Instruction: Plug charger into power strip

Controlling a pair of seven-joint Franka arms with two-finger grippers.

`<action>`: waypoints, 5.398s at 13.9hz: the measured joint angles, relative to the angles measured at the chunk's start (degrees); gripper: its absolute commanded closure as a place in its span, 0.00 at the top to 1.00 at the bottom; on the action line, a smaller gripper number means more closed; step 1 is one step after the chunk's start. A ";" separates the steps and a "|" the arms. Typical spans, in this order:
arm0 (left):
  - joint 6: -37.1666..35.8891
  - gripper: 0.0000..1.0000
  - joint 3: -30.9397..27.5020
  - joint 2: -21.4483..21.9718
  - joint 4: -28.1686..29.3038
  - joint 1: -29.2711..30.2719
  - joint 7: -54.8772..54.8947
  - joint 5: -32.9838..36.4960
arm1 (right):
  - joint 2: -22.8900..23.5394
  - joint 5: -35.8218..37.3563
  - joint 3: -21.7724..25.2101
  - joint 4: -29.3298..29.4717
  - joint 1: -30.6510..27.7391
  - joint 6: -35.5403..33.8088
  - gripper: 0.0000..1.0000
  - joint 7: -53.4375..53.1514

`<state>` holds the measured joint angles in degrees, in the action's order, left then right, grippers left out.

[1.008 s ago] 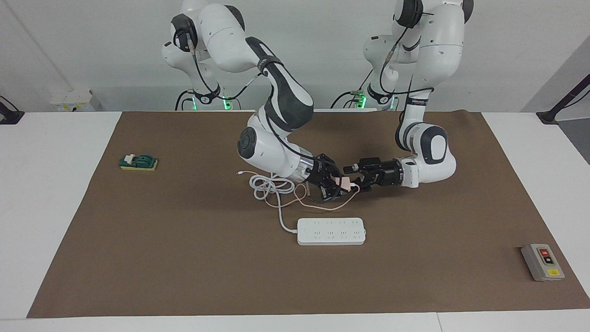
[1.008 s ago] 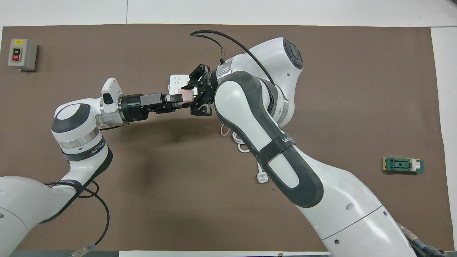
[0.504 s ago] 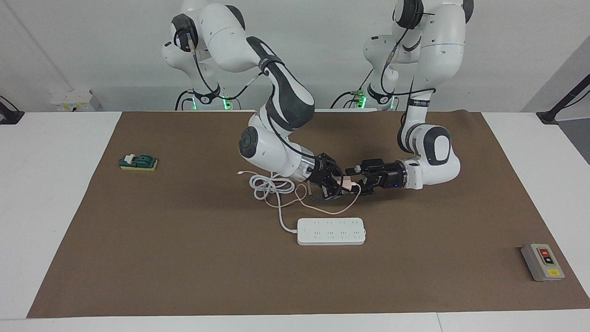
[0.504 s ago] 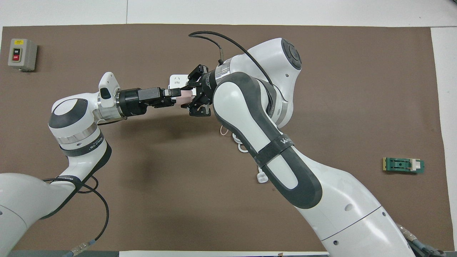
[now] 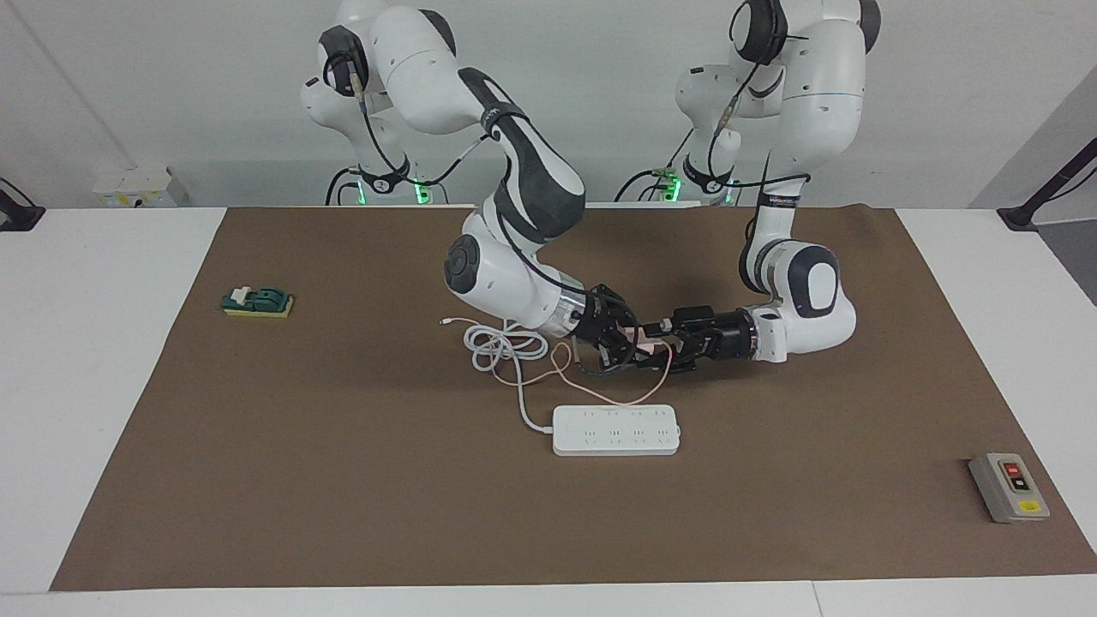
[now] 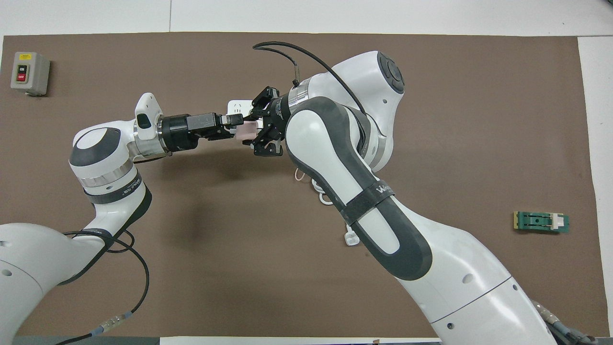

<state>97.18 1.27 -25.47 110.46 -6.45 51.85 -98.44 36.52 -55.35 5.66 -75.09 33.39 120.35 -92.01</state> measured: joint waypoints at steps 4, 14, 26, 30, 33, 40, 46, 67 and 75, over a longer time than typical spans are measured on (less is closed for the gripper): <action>-0.24 0.88 -0.01 -0.03 0.00 0.00 0.17 0.48 | 0.00 0.00 0.00 0.01 0.02 0.00 0.00 0.00; -2.88 0.66 -0.56 -0.03 0.01 0.77 0.94 2.50 | 0.00 0.00 -0.02 0.01 0.06 0.00 0.00 0.00; -3.06 0.00 -0.62 -0.42 0.09 0.94 1.89 2.70 | 0.05 -0.12 -0.02 0.23 0.20 0.25 1.00 0.25; -3.15 0.00 -0.53 -0.42 0.07 0.92 2.77 2.86 | 0.15 -0.12 -0.06 0.24 1.73 2.01 1.00 0.22; -3.19 0.00 -0.65 -0.40 -0.84 1.37 2.74 7.11 | 0.18 -0.12 0.04 0.23 1.87 2.31 1.00 0.21; -4.60 0.00 -1.14 2.50 -8.02 4.39 -8.12 26.75 | 0.11 -0.12 0.42 0.38 -3.26 0.74 1.00 0.18; -4.60 0.00 -3.30 8.25 -14.32 4.65 -21.19 47.91 | -3.30 3.06 1.18 1.65 -13.58 -4.93 1.00 0.83; -15.03 0.00 -2.55 20.18 -28.31 -6.64 -65.03 89.56 | -23.82 49.29 1.80 -4.56 -27.74 -25.03 1.00 99.70; -18.68 0.00 -3.40 18.93 -28.00 -6.57 -75.90 91.15 | -37.03 55.17 1.30 -16.36 -30.17 -34.21 1.00 101.25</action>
<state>78.50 -2.14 -6.54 82.46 -13.02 -24.05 -7.29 -0.51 -0.18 6.96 -91.45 3.23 86.14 9.24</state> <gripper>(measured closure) 0.705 0.000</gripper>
